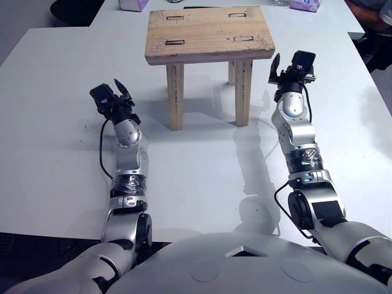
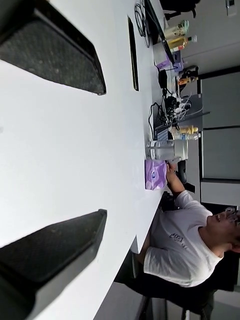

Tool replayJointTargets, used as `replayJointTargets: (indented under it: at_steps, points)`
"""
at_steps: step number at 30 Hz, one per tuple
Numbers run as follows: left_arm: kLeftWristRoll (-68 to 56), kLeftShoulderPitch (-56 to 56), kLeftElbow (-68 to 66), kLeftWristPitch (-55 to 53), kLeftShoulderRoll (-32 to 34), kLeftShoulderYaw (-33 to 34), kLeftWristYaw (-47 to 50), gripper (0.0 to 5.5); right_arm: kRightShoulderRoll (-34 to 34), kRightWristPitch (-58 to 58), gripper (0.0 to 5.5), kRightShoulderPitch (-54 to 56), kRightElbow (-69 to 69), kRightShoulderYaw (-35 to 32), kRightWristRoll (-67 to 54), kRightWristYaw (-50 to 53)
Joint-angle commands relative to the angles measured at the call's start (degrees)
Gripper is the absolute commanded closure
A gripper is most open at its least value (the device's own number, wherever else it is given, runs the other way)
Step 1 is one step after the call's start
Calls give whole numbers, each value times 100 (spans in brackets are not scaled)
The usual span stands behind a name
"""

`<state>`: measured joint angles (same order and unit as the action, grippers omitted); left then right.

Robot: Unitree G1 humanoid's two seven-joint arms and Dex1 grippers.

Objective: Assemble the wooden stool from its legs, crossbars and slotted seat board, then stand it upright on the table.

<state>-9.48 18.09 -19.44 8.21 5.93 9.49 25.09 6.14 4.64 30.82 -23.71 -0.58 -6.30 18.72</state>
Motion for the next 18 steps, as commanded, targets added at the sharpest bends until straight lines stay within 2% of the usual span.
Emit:
replayJointTargets:
  at_steps: [1,6,12,18]
  points:
    - [231,171,-140,-266,-110,252,365,242,-177,-39,129,170,-56,-119,184,51]
    - [388,289,-85,-406,169,568,420,242,-415,-41,129,-11,219,-247,298,187]
    - [83,187,-204,-738,320,821,-195,242,-721,-16,129,-172,276,-189,344,67]
    - [-70,348,-97,-1259,479,1008,-506,242,-1041,453,129,-61,397,-120,778,616]
